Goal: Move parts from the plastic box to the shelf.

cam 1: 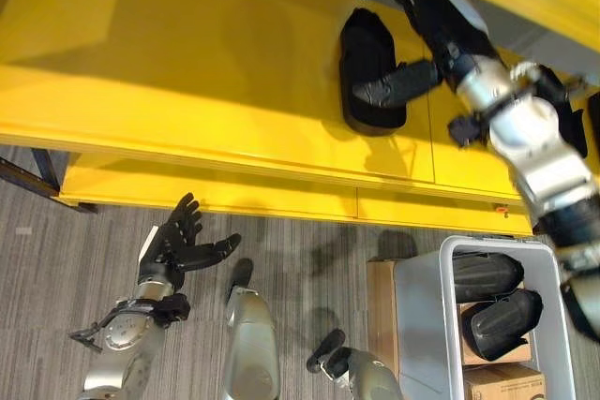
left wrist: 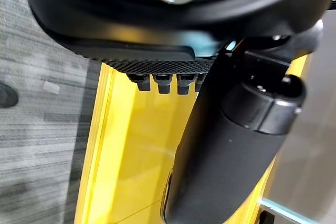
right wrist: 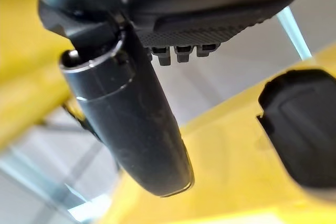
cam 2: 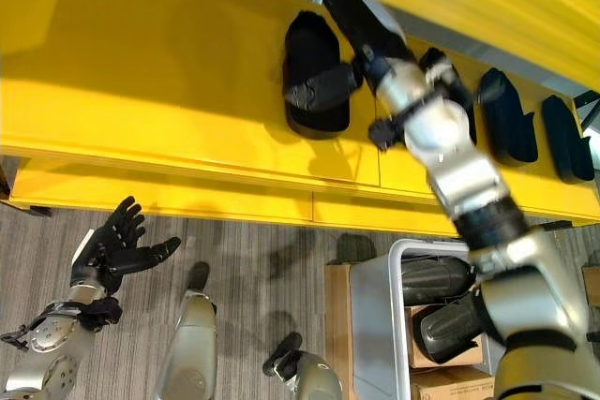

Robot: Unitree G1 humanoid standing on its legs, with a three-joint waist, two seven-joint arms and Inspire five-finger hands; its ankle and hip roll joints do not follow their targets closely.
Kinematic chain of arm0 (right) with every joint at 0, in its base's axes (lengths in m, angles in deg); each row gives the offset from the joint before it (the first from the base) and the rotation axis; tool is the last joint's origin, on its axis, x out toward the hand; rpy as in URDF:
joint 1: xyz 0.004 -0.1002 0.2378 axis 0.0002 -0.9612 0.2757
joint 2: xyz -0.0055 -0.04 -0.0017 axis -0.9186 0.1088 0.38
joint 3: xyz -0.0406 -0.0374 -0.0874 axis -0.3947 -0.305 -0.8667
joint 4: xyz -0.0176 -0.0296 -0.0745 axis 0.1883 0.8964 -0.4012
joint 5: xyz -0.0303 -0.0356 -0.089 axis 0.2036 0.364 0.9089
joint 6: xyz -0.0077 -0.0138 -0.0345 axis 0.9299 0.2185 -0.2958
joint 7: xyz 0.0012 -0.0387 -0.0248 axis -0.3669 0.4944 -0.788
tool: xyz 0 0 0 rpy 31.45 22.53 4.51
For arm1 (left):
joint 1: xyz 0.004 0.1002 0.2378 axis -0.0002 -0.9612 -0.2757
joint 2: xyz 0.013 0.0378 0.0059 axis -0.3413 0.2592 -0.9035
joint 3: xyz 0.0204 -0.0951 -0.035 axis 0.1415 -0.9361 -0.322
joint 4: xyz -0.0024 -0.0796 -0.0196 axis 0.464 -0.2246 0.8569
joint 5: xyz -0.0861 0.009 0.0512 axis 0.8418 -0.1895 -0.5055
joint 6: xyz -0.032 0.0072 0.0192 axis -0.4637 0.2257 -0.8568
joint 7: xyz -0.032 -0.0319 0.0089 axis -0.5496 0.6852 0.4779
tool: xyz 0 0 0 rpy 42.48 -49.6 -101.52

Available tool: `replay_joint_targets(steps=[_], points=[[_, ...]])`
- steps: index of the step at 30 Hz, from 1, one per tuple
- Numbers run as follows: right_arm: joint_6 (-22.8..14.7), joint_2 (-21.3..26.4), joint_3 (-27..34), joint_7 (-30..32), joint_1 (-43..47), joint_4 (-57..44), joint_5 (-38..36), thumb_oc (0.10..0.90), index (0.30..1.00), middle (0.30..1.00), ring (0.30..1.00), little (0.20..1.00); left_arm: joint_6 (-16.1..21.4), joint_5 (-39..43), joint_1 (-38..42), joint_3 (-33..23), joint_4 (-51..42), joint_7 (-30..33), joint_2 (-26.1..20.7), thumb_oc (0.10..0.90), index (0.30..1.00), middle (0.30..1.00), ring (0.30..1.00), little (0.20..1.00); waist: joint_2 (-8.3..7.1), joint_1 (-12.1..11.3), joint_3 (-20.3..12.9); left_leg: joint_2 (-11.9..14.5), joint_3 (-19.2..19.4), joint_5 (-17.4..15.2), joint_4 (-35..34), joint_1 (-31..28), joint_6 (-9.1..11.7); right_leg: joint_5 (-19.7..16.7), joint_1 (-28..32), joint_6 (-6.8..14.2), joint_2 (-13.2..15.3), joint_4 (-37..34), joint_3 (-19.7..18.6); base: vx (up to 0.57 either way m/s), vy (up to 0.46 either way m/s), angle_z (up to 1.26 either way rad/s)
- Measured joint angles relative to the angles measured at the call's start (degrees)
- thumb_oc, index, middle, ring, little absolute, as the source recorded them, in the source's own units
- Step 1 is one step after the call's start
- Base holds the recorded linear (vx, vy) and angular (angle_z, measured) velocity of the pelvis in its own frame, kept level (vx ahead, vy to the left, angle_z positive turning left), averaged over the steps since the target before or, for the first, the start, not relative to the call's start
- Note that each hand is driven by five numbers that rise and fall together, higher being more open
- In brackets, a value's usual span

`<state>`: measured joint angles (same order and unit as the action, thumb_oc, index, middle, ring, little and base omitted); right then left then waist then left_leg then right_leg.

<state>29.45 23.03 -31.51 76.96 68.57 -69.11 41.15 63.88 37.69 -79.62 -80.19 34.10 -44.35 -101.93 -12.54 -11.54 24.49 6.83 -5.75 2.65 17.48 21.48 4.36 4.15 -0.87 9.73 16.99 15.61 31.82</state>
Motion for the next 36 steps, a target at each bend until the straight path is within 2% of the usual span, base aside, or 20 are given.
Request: replay_joint_targets(steps=[1,2,3,7,10,13,15,18,21,24,27,30,31,34,36], points=[[-0.10,-2.21,1.65,0.09,-3.42,-1.24,-1.08,0.900,1.000,1.000,1.000,1.000,0.00,-0.03,-0.89,0.02,0.06,0.00,0.39,0.900,1.000,1.000,1.000,1.000,0.11,0.54,-1.34,-0.14,0.43,0.05,-0.73,-0.69,-0.08,-0.58,0.67,0.22,-0.06,-1.25,-0.04,0.07,0.035,-0.08],[-0.04,-2.64,1.53,-0.11,-6.49,-2.31,-1.85,0.900,1.000,1.000,1.000,1.000,-0.01,-0.21,-1.35,0.21,0.10,-0.02,1.93,0.900,1.000,1.000,1.000,1.000,1.24,1.94,-3.61,-0.23,0.73,0.04,-0.84,-0.79,-0.40,-1.33,1.22,0.31,-0.30,-2.74,0.03,0.10,0.051,-0.11],[-0.02,-4.35,3.37,-0.36,-9.62,-3.49,-2.10,0.900,1.000,1.000,1.000,1.000,-0.05,-0.42,-1.30,0.13,0.03,-0.09,3.34,0.900,1.000,1.000,1.000,1.000,1.74,2.13,-4.41,-0.26,1.17,0.23,-1.43,-1.81,-0.72,-1.94,2.22,0.33,-0.49,-4.14,-0.09,0.09,0.064,-0.12],[-0.18,-12.95,5.85,-0.57,-18.92,-4.93,-4.73,0.900,1.000,1.000,1.000,1.000,-0.76,-0.45,-3.33,0.00,0.83,0.15,7.02,0.900,1.000,1.000,1.000,1.000,2.62,3.97,-8.90,-0.22,3.09,0.14,-4.15,-5.41,-0.64,-2.59,4.57,0.43,-0.62,-7.15,-1.30,0.05,0.049,-0.18],[0.66,-13.49,5.27,-2.58,-24.10,-7.50,-5.31,0.900,1.000,1.000,1.000,1.000,-0.99,-2.30,-5.08,0.00,1.23,-0.28,9.62,0.900,1.000,1.000,1.000,1.000,3.73,4.61,-10.25,-0.07,4.22,0.26,-5.30,-7.43,-0.58,-3.07,5.62,0.38,-0.71,-8.49,-2.12,0.01,0.038,-0.18],[0.85,-14.85,5.14,-3.09,-25.46,-7.63,-5.39,0.900,1.000,1.000,1.000,1.000,-0.98,-2.59,-5.69,-0.13,1.23,-1.15,11.85,0.900,1.000,1.000,1.000,1.000,4.49,5.53,-10.87,0.48,5.53,0.40,-5.86,-8.69,-0.24,-3.28,5.19,0.35,-0.84,-8.68,-3.74,-0.01,0.054,-0.30],[0.94,-17.11,3.34,-4.17,-26.79,-8.93,-6.59,0.900,1.000,1.000,1.000,1.000,-0.95,-2.59,-8.25,-1.82,1.54,-1.00,14.00,0.900,1.000,1.000,1.000,1.000,4.80,4.99,-11.61,1.31,8.48,-0.92,-5.20,-10.54,0.19,-3.90,4.31,-0.13,-0.94,-9.83,-8.00,-0.03,0.041,-0.81],[0.93,-16.82,3.01,-5.89,-27.86,-9.64,-6.73,0.900,1.000,1.000,1.000,1.000,-0.98,-2.59,-9.24,-2.66,2.41,-1.04,15.00,0.900,1.000,1.000,1.000,1.000,5.16,5.45,-12.06,1.38,10.52,-1.48,-4.89,-11.43,0.03,-5.81,4.45,-0.02,-0.96,-11.91,-10.00,-0.02,0.048,-0.53],[0.98,-16.73,3.97,-6.10,-32.45,-12.01,-7.19,0.900,1.000,1.000,1.000,1.000,-0.97,-2.65,-9.31,-2.69,2.50,-1.15,15.41,0.900,1.000,1.000,1.000,1.000,5.21,5.82,-12.37,1.12,11.51,-1.96,-4.98,-11.47,-0.22,-7.24,4.89,-0.20,-0.79,-13.85,-11.05,0.04,0.071,-0.11],[0.68,-18.89,7.75,-7.32,-43.25,-17.06,-7.20,0.900,1.000,1.000,1.000,1.000,-1.00,-4.42,-9.07,-2.30,3.02,-1.13,15.69,0.900,1.000,1.000,1.000,1.000,4.75,6.67,-13.81,0.03,10.26,-1.35,-6.47,-11.51,-0.63,-7.23,6.45,-0.04,-0.30,-14.76,-8.93,0.04,0.073,0.27],[1.30,-18.59,8.24,-7.47,-48.28,-17.26,-6.12,0.900,1.000,1.000,1.000,1.000,-1.00,-4.96,-9.87,-2.63,3.93,-1.11,15.75,0.900,1.000,1.000,1.000,1.000,4.43,7.92,-15.67,-0.42,10.05,-0.42,-8.11,-11.69,-0.89,-7.14,6.33,-0.10,0.03,-14.76,-8.45,0.03,0.100,0.12],[0.96,-23.13,12.02,-7.69,-54.60,-17.29,-5.86,0.900,1.000,1.000,1.000,1.000,-1.07,-5.50,-9.91,-2.42,4.57,-0.91,15.91,0.900,1.000,1.000,1.000,1.000,3.71,9.00,-17.04,-1.62,10.86,0.72,-9.53,-12.54,-1.48,-6.75,5.23,0.38,1.72,-14.22,-8.56,0.03,0.211,0.01],[0.87,-25.20,13.70,-7.69,-56.80,-17.36,-5.66,0.900,1.000,1.000,1.000,1.000,-1.08,-5.50,-10.64,-2.57,4.76,-0.65,16.69,0.900,1.000,1.000,1.000,1.000,3.69,9.27,-17.09,-2.19,11.68,-0.31,-8.11,-12.72,-2.77,-6.53,5.26,0.70,2.72,-13.44,-9.10,0.00,0.194,-0.29],[1.01,-26.21,17.46,-6.58,-63.07,-17.06,-5.27,0.900,1.000,1.000,1.000,1.000,-0.96,-7.22,-13.67,-2.95,4.76,-0.49,17.99,0.900,1.000,1.000,1.000,1.000,3.92,10.07,-17.44,-3.99,14.11,-3.51,-5.11,-12.93,-3.80,-7.74,5.33,0.33,5.40,-12.07,-12.22,0.00,0.160,-0.35],[1.03,-27.06,17.94,-6.24,-63.67,-15.58,-5.25,0.900,1.000,1.000,1.000,1.000,-0.97,-8.05,-13.73,-3.95,5.05,0.35,17.22,0.900,1.000,1.000,1.000,1.000,3.67,11.49,-17.53,-4.92,14.90,-3.74,-4.86,-12.65,-4.03,-10.11,3.69,-1.28,6.15,-11.00,-12.62,0.01,0.341,-0.16]])
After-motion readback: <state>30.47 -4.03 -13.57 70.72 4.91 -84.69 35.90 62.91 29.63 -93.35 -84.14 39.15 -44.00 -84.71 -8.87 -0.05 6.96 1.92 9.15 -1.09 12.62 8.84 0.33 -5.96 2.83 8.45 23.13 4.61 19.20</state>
